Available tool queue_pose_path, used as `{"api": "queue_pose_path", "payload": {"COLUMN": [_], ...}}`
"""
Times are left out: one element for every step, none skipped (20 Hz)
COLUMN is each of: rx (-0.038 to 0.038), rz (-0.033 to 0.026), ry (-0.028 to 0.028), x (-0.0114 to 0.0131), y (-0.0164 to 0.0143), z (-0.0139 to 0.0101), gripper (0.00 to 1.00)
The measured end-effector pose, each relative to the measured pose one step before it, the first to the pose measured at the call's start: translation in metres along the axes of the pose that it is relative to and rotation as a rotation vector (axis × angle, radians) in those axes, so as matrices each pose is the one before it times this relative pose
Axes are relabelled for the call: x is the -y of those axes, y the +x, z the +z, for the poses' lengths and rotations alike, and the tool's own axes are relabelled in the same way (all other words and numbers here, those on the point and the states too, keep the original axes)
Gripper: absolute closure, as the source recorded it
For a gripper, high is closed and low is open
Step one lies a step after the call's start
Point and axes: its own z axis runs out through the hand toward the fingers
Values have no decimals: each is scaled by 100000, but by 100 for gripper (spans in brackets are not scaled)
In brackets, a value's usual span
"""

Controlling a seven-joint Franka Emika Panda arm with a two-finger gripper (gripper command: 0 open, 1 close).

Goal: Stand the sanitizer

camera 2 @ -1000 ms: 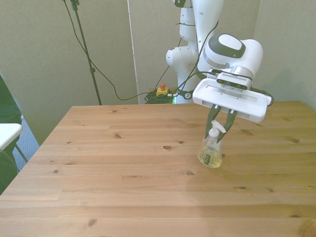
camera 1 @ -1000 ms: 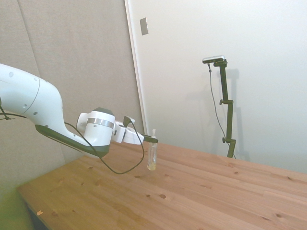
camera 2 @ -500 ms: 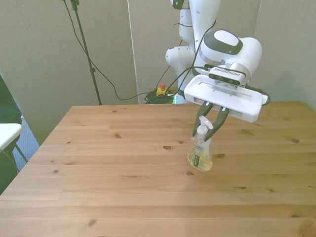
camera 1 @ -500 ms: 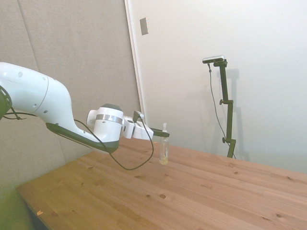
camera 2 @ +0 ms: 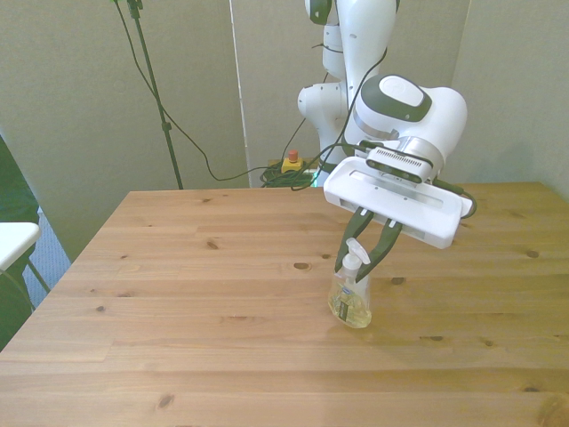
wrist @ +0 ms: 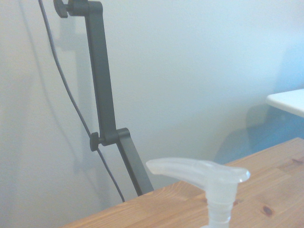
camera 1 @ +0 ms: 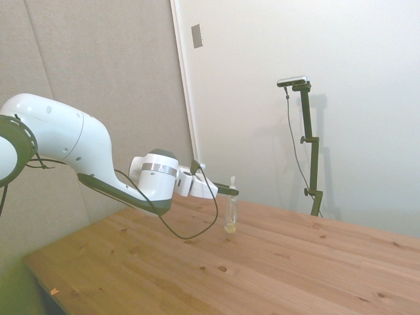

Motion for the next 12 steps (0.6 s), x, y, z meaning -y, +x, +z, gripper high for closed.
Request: {"api": "queue_pose_path", "payload": {"rx": [101, 108, 108, 101, 47, 53, 60, 68, -87, -26, 2, -52], "rz": [-170, -171, -179, -167, -90, -100, -113, -118, -75, -11, -7, -12], "ry": [-175, -182, -216, -204, -132, -148, -173, -166, -141, -10, 10, -6], "x": [-59, -74, -100, -93, -62, -69, -83, -81, -40, 6, 9, 11], "y": [-175, -159, -143, -133, -74, -74, -81, -88, -56, -15, -14, -16], "z": [157, 127, 114, 105, 74, 73, 79, 76, 74, 7, -10, -13], "gripper": [100, 100, 100, 100, 100, 100, 0, 0, 0, 0, 0, 0]}}
